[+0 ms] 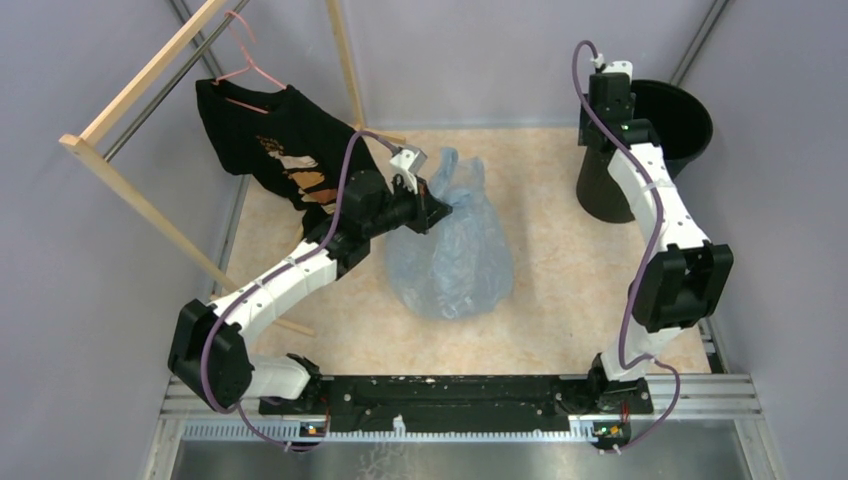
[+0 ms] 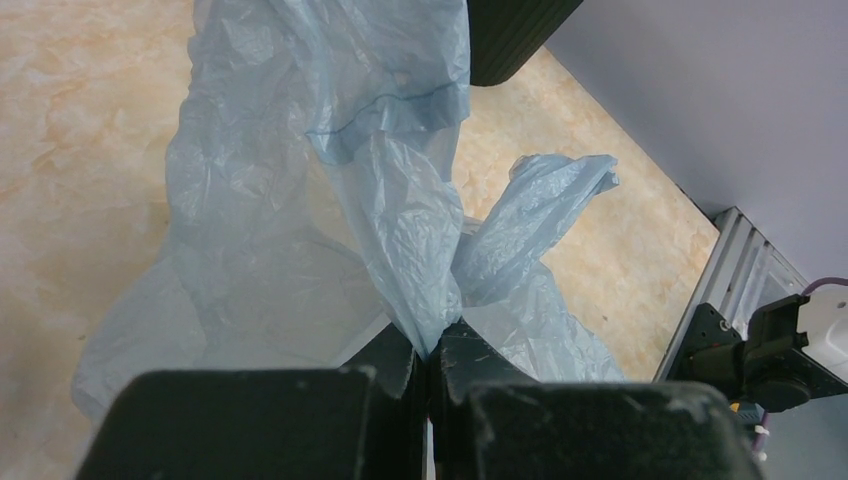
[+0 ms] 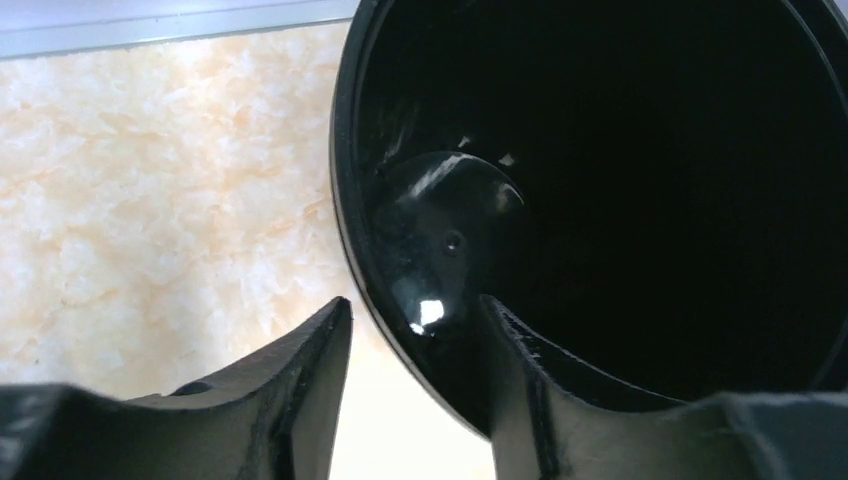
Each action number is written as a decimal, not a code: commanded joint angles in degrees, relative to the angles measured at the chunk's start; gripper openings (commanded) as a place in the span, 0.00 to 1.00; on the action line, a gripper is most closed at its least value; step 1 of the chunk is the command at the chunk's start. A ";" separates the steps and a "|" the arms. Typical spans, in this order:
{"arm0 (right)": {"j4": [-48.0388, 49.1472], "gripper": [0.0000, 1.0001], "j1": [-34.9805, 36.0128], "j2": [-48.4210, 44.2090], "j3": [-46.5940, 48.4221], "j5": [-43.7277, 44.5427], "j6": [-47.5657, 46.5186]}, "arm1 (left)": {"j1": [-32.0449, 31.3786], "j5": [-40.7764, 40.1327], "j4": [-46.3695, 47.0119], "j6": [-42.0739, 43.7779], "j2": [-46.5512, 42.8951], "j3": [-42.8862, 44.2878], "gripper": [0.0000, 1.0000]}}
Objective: Put the trash bags into the trash bin
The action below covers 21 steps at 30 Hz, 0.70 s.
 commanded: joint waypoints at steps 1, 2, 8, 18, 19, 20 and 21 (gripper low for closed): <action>-2.10 0.43 0.04 1.53 2.65 -2.21 0.33 | 0.34 2.38 2.43 -0.96 0.29 2.74 0.00; -2.39 0.37 0.03 1.27 2.66 -2.88 0.53 | 0.43 2.57 2.46 -1.19 0.43 2.82 0.00; -3.19 0.22 0.72 -2.29 1.17 -6.96 1.80 | 0.96 2.77 2.20 -1.78 0.73 2.93 0.00; -7.76 0.00 11.62 -8.87 -3.03 -9.85 2.30 | 1.15 2.91 2.20 -2.05 0.48 3.01 0.00; -8.21 0.00 12.58 -9.39 -3.50 -10.28 2.46 | 1.14 2.85 2.13 -2.05 0.44 3.02 0.00; -8.74 0.00 13.33 -10.08 -3.85 -10.85 2.99 | 1.17 2.84 2.11 -2.05 0.27 3.02 0.00; -9.37 0.00 13.98 -10.62 -4.10 -11.92 3.66 | 1.29 2.79 2.06 -2.05 0.08 3.01 0.00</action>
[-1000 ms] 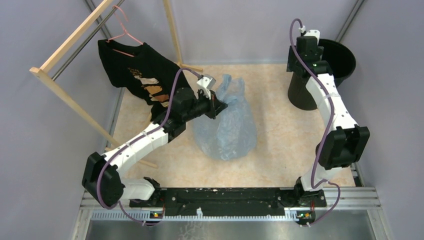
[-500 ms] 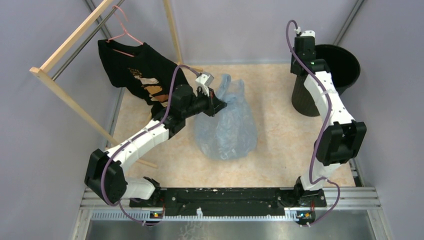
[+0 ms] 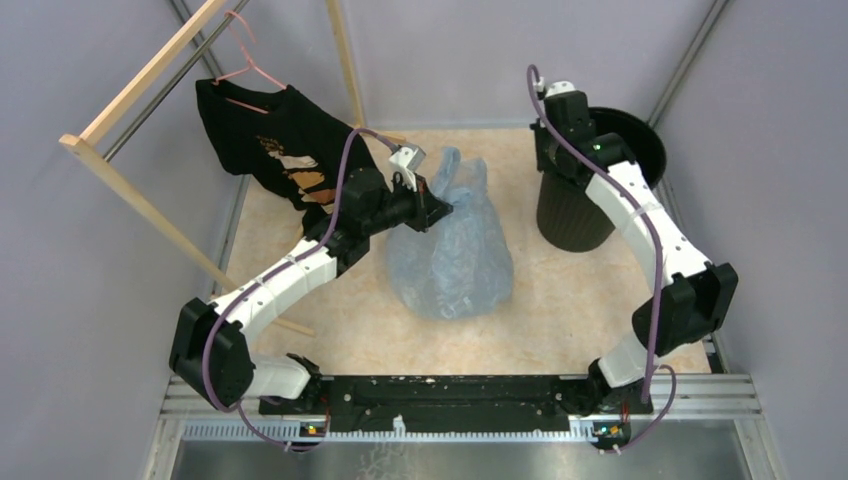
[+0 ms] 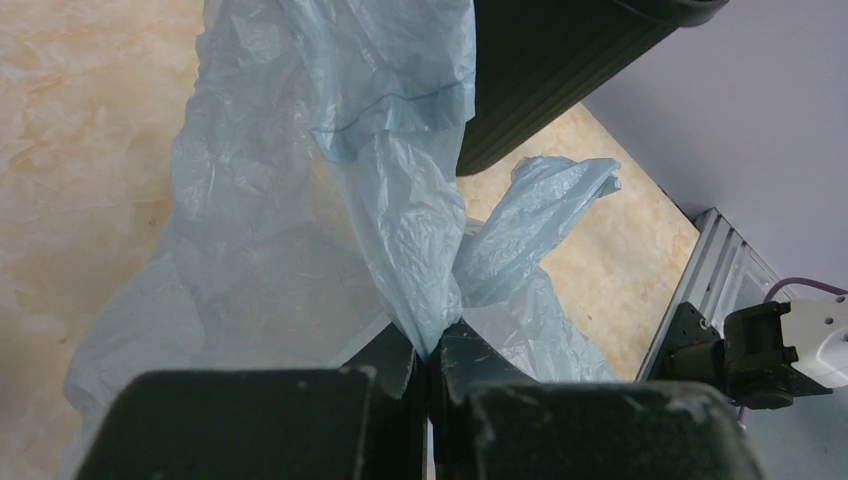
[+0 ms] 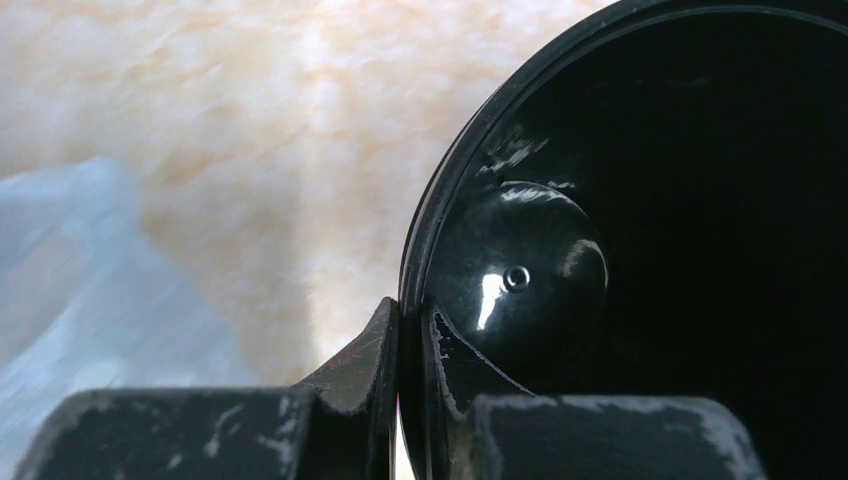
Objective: Put the trash bags into the trash bin
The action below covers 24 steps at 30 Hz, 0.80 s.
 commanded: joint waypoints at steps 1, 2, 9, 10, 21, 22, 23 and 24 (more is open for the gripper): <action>-3.23 0.00 3.70 -5.69 -1.31 -4.48 2.52 | 0.38 0.58 2.06 -0.22 -0.84 2.28 0.00; -3.50 0.00 4.43 -6.56 -2.01 -6.27 3.16 | 0.35 0.81 2.04 -0.15 -1.25 2.40 0.00; -3.92 0.00 11.57 -12.29 -9.03 -14.75 6.42 | 1.23 2.56 3.51 1.51 -7.92 2.13 0.00; -3.66 0.00 12.77 -12.95 -9.77 -15.93 6.99 | 1.43 2.21 4.25 1.61 -9.63 1.51 0.00; -0.39 0.00 25.65 -16.29 -16.24 -21.06 13.31 | 5.46 0.55 9.56 1.32 -28.13 -1.58 0.00; -0.37 0.00 26.50 -16.29 -16.27 -21.19 13.48 | 5.49 0.73 10.22 1.52 -29.84 -1.60 0.00; -0.56 0.00 27.10 -16.29 -16.09 -21.39 13.66 | 5.49 0.68 10.95 1.25 -31.20 -1.68 0.00; -0.91 0.00 27.44 -16.54 -15.62 -21.71 13.79 | 5.45 0.33 11.73 0.87 -32.69 -1.78 0.00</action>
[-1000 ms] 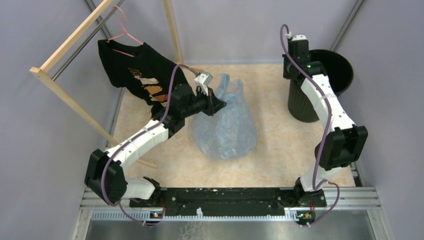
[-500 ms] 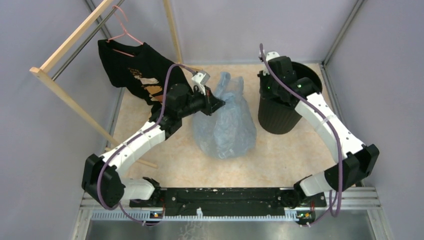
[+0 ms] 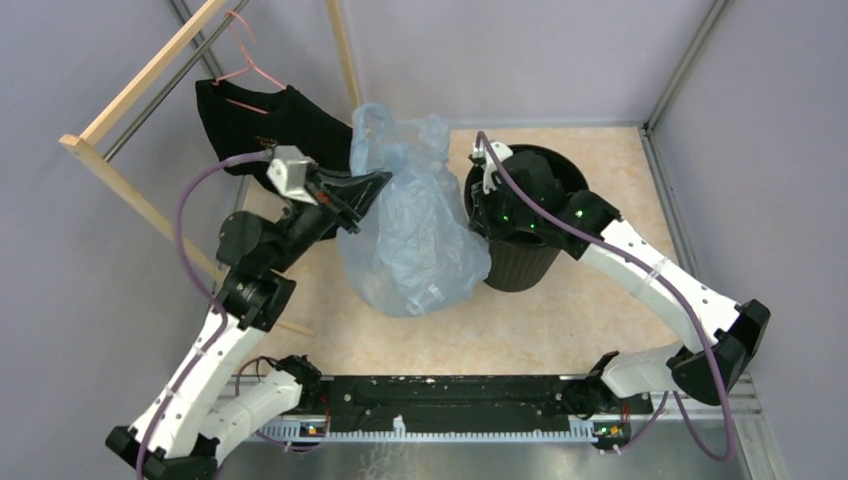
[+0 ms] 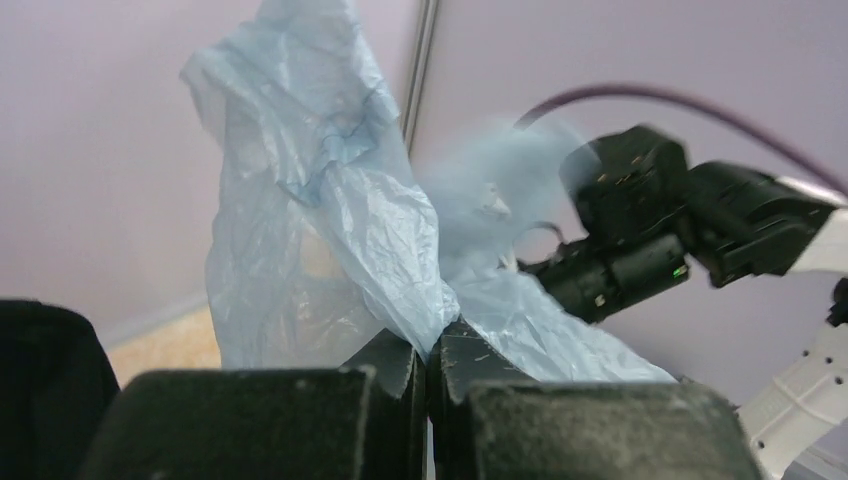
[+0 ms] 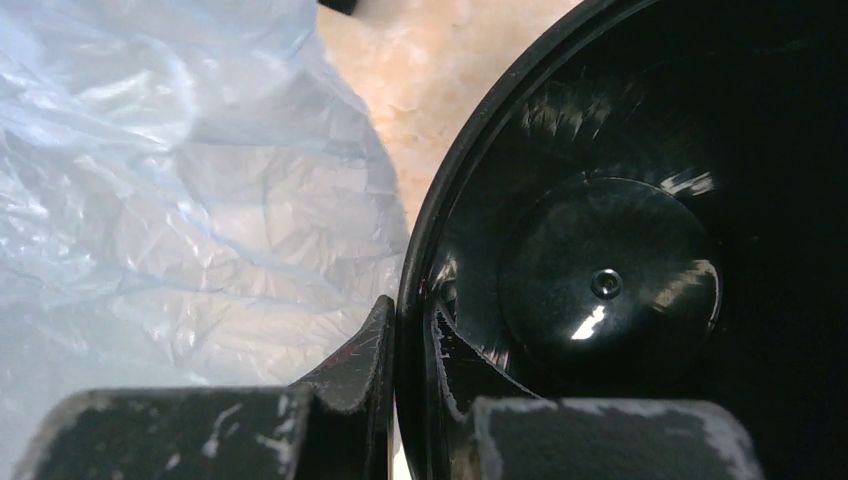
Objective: Put the trash bags into the trash bin
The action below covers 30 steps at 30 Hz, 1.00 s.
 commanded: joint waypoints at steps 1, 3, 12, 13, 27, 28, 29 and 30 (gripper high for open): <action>-1.33 0.03 3.05 -1.20 -0.21 -5.41 5.38 | 0.45 0.63 6.97 -0.87 -5.72 -0.83 0.00; -2.25 0.16 3.15 -2.55 1.09 -5.74 5.56 | 0.45 0.04 7.72 -2.04 -7.89 0.49 0.00; -0.44 0.61 3.14 -14.17 2.94 4.66 4.12 | 0.45 5.08 12.72 -8.73 -2.17 12.93 0.00; -0.62 0.63 3.18 -15.38 3.37 6.94 3.73 | 0.45 6.09 13.82 -10.40 -0.21 14.24 0.00; 1.80 0.77 3.12 -41.38 -5.09 20.16 2.81 | -21.44 0.31 21.94 -7.51 34.93 42.85 0.00; 2.11 0.77 3.14 -42.68 -5.92 19.18 3.41 | -22.33 -0.51 22.42 -7.16 37.02 44.62 0.00; 2.27 0.77 3.17 -43.79 -6.52 18.32 3.93 | -22.92 -1.56 22.58 -7.18 39.11 46.07 0.00; 2.36 0.77 3.13 -44.60 -6.93 17.60 4.32 | -23.27 -2.76 22.79 -7.57 40.83 47.32 0.00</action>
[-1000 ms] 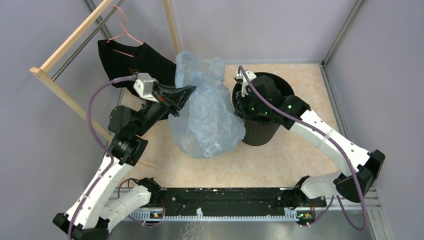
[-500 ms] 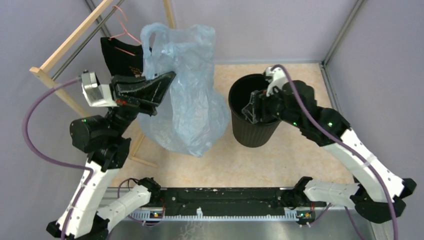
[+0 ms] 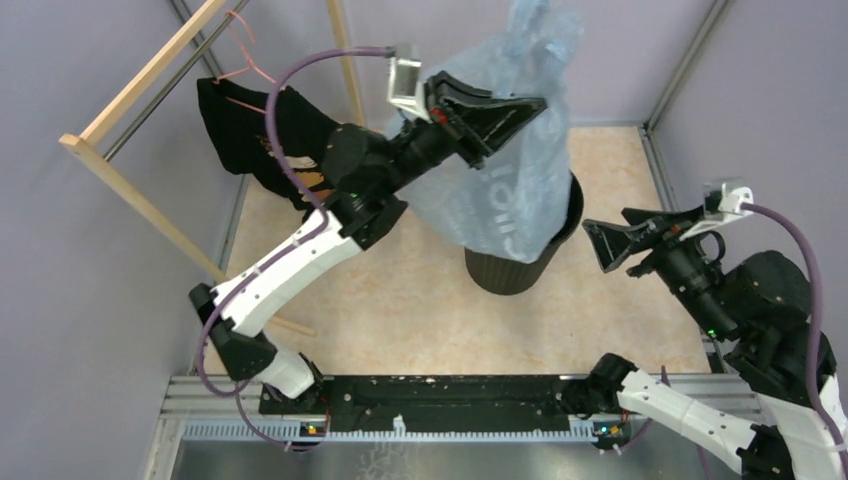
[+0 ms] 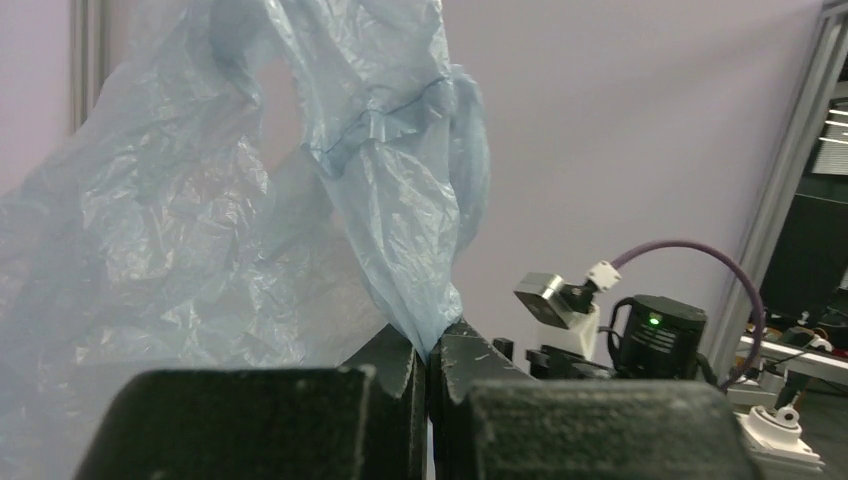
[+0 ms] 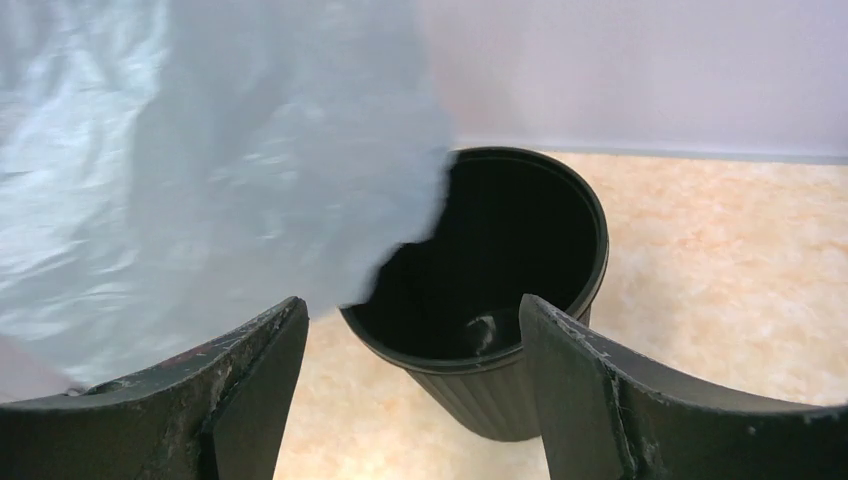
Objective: Put the trash bags into the trash bin
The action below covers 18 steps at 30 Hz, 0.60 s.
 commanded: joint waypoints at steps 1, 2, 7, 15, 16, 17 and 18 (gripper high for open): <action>2.53 0.77 0.54 -2.85 -2.80 -2.81 1.93 | -2.26 -5.46 4.20 2.84 5.82 7.33 0.00; 2.41 0.77 0.63 -3.20 -3.07 -3.20 2.07 | -2.40 -6.02 5.13 1.96 7.05 7.57 0.00; 0.94 0.77 0.56 -3.12 -3.27 -3.70 2.09 | -2.70 -15.36 8.12 0.42 6.88 0.52 0.00; 4.59 0.75 0.60 -0.72 -7.03 -2.66 1.23 | 0.17 -26.23 12.48 -6.70 0.06 -18.66 0.00; 5.05 0.74 0.57 0.18 -7.19 -2.96 1.36 | 0.58 -26.62 12.83 -7.22 -0.76 -20.53 0.00; 5.82 0.72 0.56 1.21 -7.36 -3.47 1.50 | 1.10 -27.02 12.84 -7.74 -1.62 -22.20 0.00; 6.57 0.71 0.56 2.07 -7.64 -3.88 1.74 | 1.68 -27.38 12.59 -8.45 -2.37 -24.00 0.00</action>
